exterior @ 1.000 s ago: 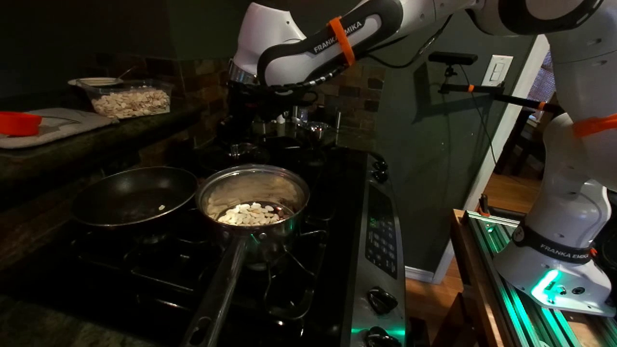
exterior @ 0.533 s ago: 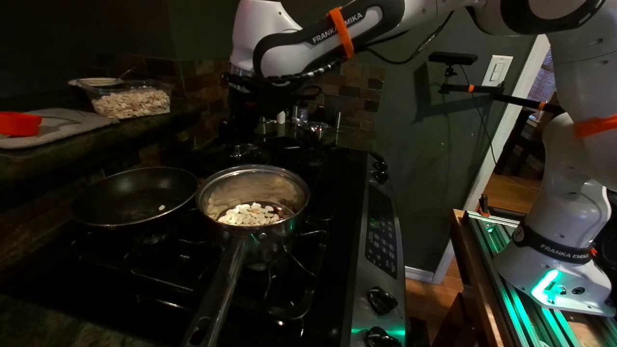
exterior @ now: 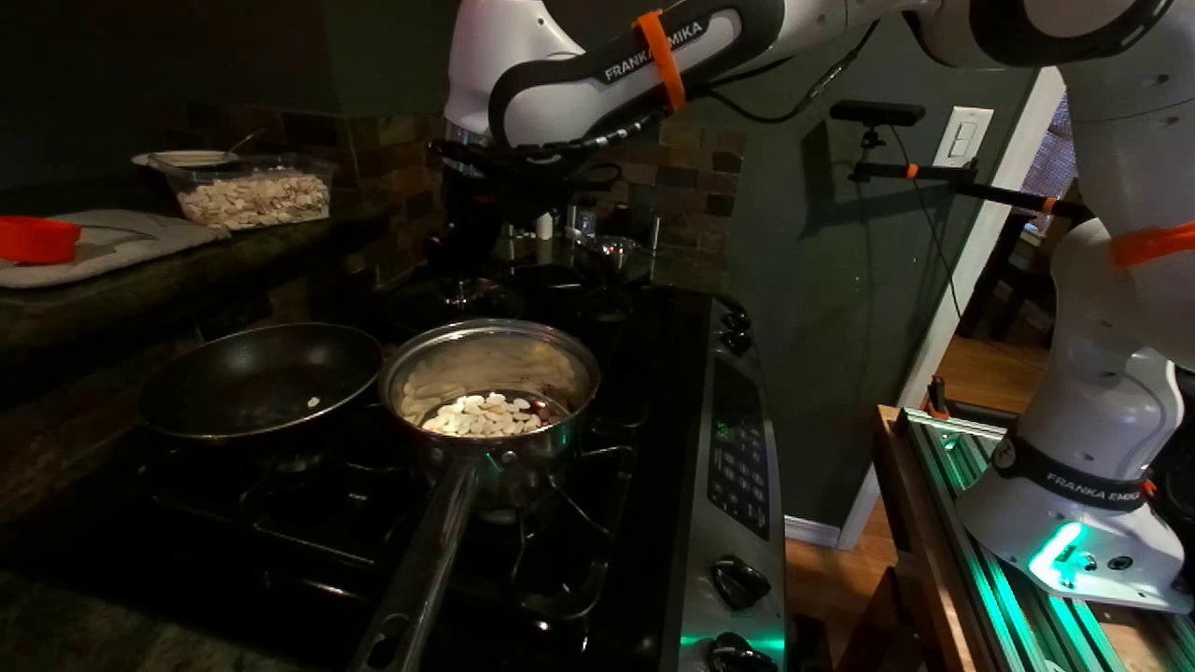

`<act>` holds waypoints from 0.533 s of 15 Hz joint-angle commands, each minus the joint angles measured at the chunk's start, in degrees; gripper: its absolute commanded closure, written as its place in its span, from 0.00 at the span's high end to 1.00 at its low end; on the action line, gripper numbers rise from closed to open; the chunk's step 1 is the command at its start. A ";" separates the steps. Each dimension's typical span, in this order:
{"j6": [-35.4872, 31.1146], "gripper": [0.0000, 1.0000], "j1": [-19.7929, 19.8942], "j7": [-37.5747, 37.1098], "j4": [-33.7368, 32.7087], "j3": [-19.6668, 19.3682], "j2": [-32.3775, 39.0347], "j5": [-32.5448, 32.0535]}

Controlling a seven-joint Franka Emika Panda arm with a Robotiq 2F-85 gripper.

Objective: Put the lid on the pot

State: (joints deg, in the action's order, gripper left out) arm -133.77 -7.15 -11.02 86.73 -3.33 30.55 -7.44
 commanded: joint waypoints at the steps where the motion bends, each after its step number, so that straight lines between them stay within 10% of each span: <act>1: 1.56 0.23 -0.52 -1.46 -0.36 -0.14 -1.05 -1.13; 8: 2.71 0.23 -1.15 0.53 -0.14 1.36 -7.70 -1.13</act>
State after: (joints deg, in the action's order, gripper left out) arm -133.27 -7.79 -10.88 85.95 -2.91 26.58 -7.51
